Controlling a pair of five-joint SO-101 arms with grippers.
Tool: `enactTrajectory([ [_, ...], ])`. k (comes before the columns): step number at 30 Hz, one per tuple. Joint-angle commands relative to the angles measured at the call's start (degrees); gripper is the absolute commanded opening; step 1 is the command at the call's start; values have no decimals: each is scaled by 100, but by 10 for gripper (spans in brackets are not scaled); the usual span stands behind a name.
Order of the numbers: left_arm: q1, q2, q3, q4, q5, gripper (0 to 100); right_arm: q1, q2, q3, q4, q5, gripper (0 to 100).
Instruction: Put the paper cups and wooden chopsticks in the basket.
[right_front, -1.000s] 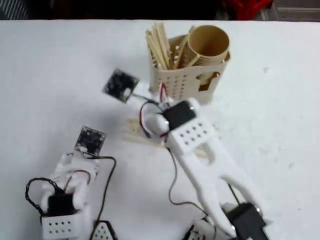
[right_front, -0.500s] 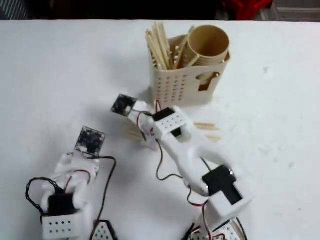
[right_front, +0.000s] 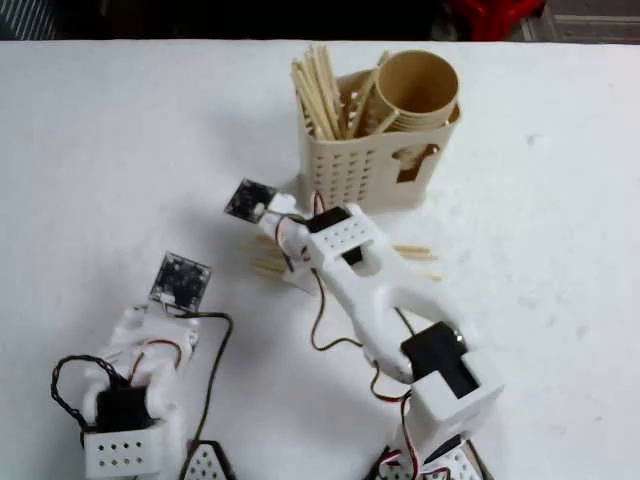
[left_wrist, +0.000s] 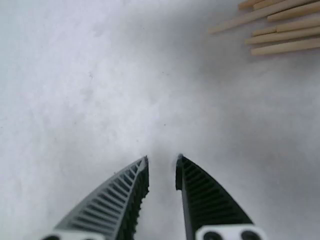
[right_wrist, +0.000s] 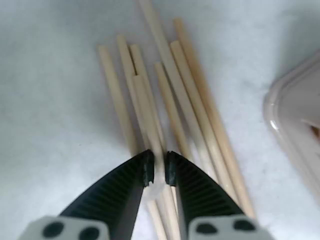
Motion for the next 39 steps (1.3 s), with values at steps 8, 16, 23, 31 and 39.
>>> enactTrajectory([
  [8, 66, -48, -18, 35, 0, 109, -57, -57, -18, 163, 9, 9],
  [16, 66, -48, -18, 35, 0, 109, 40, -1358, -97, 541, -387, 17],
  [23, 66, -48, -18, 35, 0, 109, 57, -3240, -510, 1033, -536, 17],
  [31, 66, -48, -18, 35, 0, 109, 154, -4119, -2505, 901, -1371, 17],
  [39, 66, -48, -18, 35, 0, 109, 963, -3327, -3886, -1182, -2365, 21],
])
